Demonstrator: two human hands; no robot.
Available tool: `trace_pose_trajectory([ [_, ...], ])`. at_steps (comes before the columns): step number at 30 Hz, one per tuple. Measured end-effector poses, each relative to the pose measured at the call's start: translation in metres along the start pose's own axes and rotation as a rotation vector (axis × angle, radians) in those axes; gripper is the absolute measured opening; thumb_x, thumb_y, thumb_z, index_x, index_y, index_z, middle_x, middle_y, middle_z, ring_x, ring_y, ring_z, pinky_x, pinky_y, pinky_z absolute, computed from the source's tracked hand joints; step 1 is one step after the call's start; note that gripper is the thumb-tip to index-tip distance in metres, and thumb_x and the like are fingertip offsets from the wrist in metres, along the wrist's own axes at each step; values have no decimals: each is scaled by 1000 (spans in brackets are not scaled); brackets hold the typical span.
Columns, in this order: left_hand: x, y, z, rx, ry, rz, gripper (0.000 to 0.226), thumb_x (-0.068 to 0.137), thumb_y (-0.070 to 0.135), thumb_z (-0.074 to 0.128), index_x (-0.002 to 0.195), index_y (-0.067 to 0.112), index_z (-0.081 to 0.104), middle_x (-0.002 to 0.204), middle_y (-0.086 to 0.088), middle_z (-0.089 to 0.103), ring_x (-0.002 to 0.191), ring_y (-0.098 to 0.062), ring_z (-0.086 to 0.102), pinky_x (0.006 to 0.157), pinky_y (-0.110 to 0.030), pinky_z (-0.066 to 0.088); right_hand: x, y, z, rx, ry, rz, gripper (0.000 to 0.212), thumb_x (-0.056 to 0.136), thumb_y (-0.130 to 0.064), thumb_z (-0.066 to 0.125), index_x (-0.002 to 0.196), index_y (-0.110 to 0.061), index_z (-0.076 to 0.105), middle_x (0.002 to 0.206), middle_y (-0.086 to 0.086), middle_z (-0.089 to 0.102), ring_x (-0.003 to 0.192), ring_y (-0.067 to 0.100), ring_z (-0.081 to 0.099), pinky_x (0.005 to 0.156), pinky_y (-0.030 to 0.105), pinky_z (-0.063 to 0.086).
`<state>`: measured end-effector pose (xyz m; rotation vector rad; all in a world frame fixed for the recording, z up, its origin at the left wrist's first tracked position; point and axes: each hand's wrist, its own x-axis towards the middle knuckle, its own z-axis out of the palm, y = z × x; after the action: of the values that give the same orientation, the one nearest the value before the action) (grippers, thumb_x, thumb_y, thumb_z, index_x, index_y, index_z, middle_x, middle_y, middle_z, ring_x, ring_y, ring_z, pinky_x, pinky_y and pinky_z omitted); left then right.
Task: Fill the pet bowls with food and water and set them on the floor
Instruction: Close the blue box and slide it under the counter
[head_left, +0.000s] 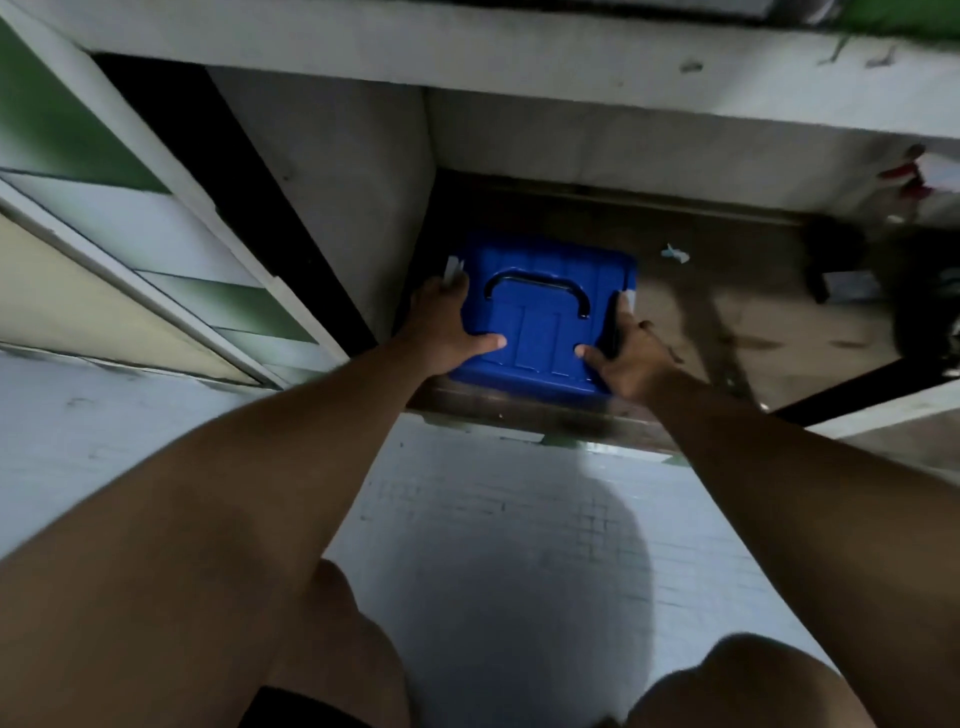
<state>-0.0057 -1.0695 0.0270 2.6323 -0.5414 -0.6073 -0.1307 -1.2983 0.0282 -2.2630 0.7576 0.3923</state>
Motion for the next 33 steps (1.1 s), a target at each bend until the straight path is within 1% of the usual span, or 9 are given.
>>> trace_pose_trajectory([
  [4,20,-4,5,37,-12,20,118,79,72,69,165,23,4,172,-9,5,156,-35,13,124,-49,25,16,-1,2,20,5,21,98,89,-50,66,158,-34,-3,143,17,47,120,36,56,107,49,46],
  [11,22,-7,11,22,14,-6,115,80,71,70,165,21,10,166,-17,19,150,-39,27,120,-50,33,26,-2,2,80,26,6,90,90,-39,68,157,-34,7,141,12,47,124,32,54,112,48,41],
  [15,22,-7,7,-29,17,-6,120,65,87,58,162,27,21,165,-10,30,149,-35,32,117,-53,36,26,-9,-6,55,46,9,91,94,-34,65,159,-31,1,146,12,39,128,33,49,112,45,37],
  [20,-3,15,-10,60,10,51,112,84,70,65,165,21,6,173,-7,5,158,-30,7,127,-49,20,11,-18,-14,-81,101,-14,94,92,-39,65,159,-29,0,150,10,38,130,31,49,113,46,40],
  [23,-23,33,-21,97,-10,85,107,88,66,64,165,21,4,172,-9,3,159,-31,4,126,-48,19,-12,-30,-31,-197,157,-49,90,93,-42,63,159,-25,4,148,12,40,132,32,45,114,44,37],
  [25,-40,48,-33,114,-22,101,107,88,68,63,164,19,7,172,-11,7,158,-31,7,126,-47,19,-31,-42,-43,-248,186,-83,87,94,-42,61,159,-24,8,150,15,38,133,35,43,112,42,39],
  [28,-78,73,-66,109,-58,94,106,87,68,64,164,15,12,170,-13,17,156,-32,16,125,-45,23,-74,-63,-62,-264,178,-123,78,92,-37,60,158,-27,18,147,14,44,129,37,47,107,47,44],
  [31,-124,95,-108,64,-104,37,105,83,68,68,162,15,24,162,-14,33,148,-33,33,120,-44,34,-127,-86,-87,-230,139,-104,69,91,-34,60,153,-30,30,144,10,49,126,35,52,105,44,45],
  [33,-153,104,-132,60,-126,23,112,73,80,62,160,17,29,155,-13,44,141,-33,44,114,-44,42,-163,-99,-105,-187,94,-85,66,91,-30,60,151,-32,34,141,9,52,122,34,55,101,41,48],
])
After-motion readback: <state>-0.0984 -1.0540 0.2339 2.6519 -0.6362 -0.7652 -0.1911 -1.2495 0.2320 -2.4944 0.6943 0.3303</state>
